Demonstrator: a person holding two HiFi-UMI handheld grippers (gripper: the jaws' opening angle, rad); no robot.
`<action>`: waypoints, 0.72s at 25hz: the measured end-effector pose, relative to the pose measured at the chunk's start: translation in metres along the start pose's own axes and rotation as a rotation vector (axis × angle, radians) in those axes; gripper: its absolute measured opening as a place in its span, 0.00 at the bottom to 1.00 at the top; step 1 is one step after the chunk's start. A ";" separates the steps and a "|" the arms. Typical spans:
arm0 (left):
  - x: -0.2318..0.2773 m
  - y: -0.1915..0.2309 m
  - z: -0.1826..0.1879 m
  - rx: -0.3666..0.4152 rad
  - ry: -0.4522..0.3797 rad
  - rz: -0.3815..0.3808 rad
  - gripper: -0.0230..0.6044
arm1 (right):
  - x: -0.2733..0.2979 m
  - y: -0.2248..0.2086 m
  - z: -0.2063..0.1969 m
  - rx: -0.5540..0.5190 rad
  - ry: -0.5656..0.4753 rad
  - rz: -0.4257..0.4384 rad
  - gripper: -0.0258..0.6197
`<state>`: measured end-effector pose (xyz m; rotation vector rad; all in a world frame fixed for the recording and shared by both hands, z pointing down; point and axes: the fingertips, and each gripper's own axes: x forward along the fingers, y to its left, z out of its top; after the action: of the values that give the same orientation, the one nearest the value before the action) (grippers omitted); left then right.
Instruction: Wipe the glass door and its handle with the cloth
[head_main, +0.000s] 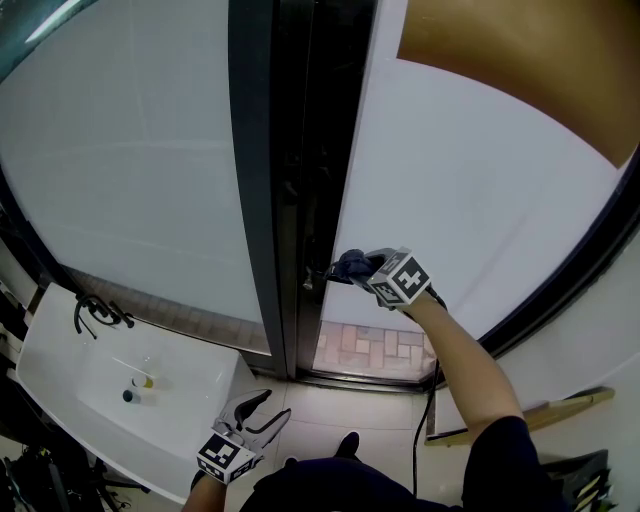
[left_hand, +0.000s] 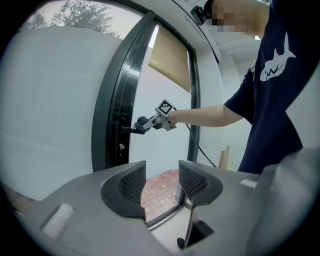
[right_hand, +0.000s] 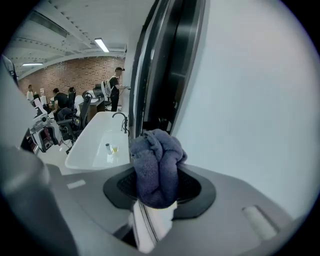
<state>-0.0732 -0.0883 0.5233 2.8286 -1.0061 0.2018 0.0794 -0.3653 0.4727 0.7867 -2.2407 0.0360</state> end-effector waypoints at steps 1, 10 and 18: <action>0.000 -0.001 0.002 -0.001 -0.003 -0.002 0.36 | -0.003 -0.004 -0.005 0.006 0.016 -0.006 0.27; -0.007 0.001 0.000 0.000 0.002 0.017 0.36 | -0.027 -0.023 0.014 0.129 -0.112 -0.023 0.27; -0.011 -0.006 -0.002 0.005 0.005 0.032 0.36 | 0.028 0.014 0.071 0.160 -0.126 0.055 0.27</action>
<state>-0.0780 -0.0766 0.5233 2.8165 -1.0522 0.2150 0.0116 -0.3870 0.4431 0.8321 -2.4017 0.1993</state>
